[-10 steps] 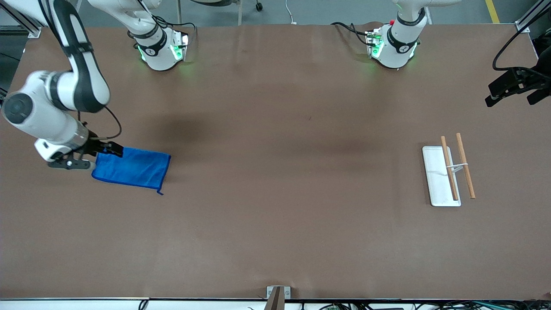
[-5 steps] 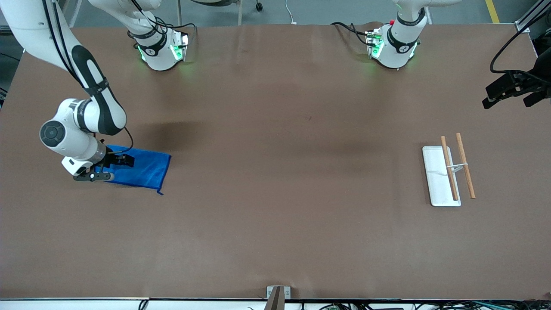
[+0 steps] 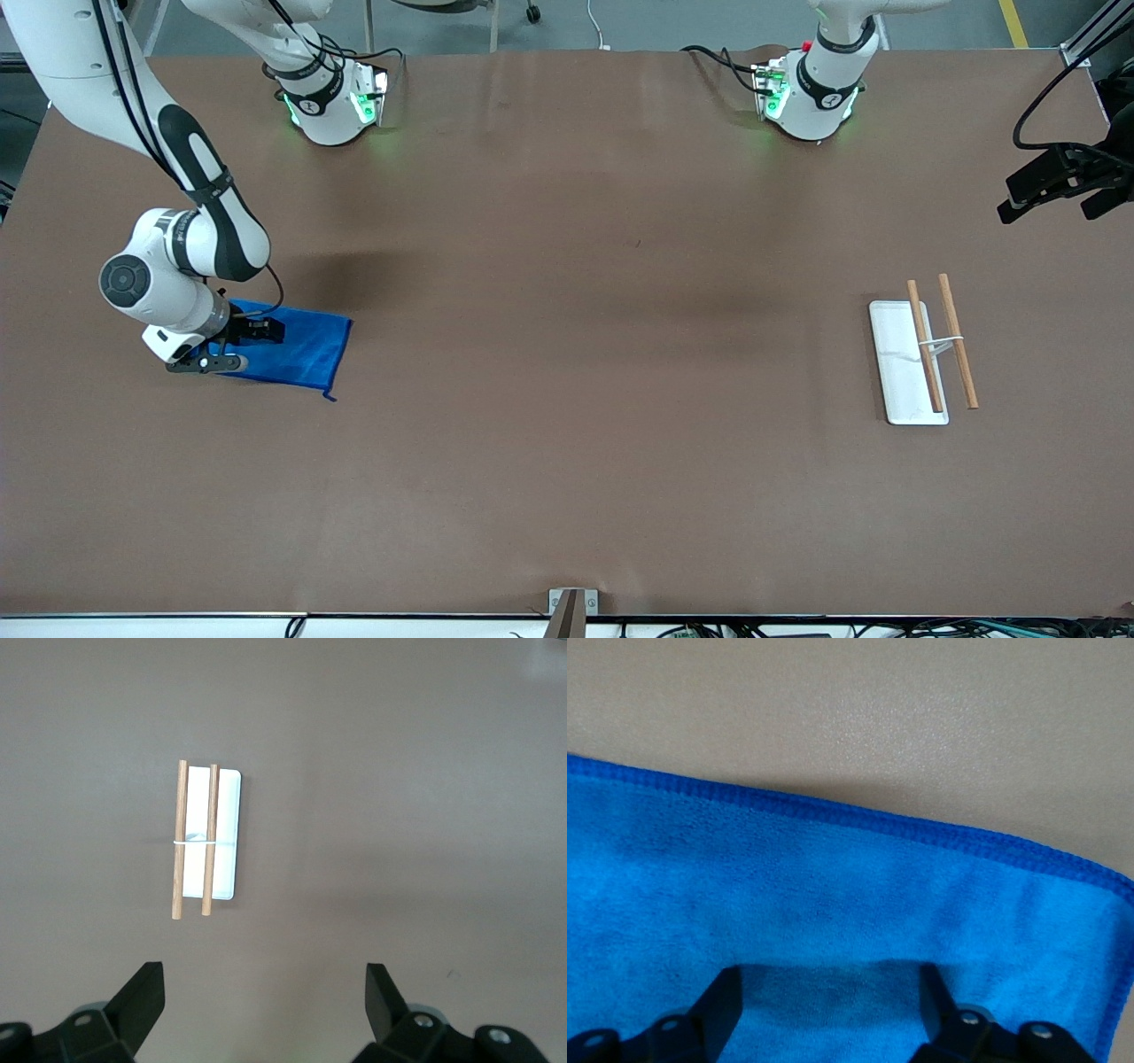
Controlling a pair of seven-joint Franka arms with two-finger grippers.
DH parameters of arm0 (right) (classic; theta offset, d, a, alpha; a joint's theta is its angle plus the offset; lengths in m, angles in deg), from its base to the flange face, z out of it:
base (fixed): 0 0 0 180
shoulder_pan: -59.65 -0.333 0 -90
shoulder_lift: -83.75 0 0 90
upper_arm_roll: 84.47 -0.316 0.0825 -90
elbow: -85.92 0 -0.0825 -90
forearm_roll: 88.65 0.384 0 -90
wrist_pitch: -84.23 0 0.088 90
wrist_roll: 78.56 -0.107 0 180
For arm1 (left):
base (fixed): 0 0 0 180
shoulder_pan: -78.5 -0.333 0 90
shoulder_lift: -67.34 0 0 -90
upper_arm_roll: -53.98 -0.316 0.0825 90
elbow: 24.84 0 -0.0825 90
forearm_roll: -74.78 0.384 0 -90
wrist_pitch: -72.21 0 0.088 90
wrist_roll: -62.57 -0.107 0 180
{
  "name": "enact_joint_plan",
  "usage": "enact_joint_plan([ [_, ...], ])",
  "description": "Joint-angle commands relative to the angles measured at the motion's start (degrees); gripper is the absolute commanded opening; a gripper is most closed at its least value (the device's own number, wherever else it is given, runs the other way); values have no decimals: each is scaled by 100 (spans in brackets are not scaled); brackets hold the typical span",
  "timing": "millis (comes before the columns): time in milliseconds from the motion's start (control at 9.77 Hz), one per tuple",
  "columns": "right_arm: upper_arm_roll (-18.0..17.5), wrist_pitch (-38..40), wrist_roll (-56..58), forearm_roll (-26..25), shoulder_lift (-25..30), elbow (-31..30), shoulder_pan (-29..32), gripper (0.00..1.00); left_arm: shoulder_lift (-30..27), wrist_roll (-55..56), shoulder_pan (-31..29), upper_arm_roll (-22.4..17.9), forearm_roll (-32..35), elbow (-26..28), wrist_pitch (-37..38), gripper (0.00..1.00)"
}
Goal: Right arm passes towel to left arm to hang
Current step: 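Close the right gripper on the towel edge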
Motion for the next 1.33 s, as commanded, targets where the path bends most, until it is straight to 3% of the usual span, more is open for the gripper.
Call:
enact_joint_plan([
  [0,-45,-113,1,-13,-15,-71,50,32,35,-69,-19,-9,-84,98,55,100],
  [205,-45,-105,-43,109,-24,-62,59,1,44,-69,-19,-9,-85,98,12,100],
  [307,-45,-87,-43,363,-24,-62,24,0,61,-69,-19,-9,-84,98,-32,100],
  [512,-45,323,1,400,185,-1,-64,0,61,-69,-19,-9,-84,115,-59,100],
  [819,-255,1841,-52,418,950,428,-135,0,61,-69,-11,-9,-76,115,-59,100],
  [1228,-975,3321,-78,1768,1302,1290,-143,0,61,-61,7,9,-84,133,-59,100],
])
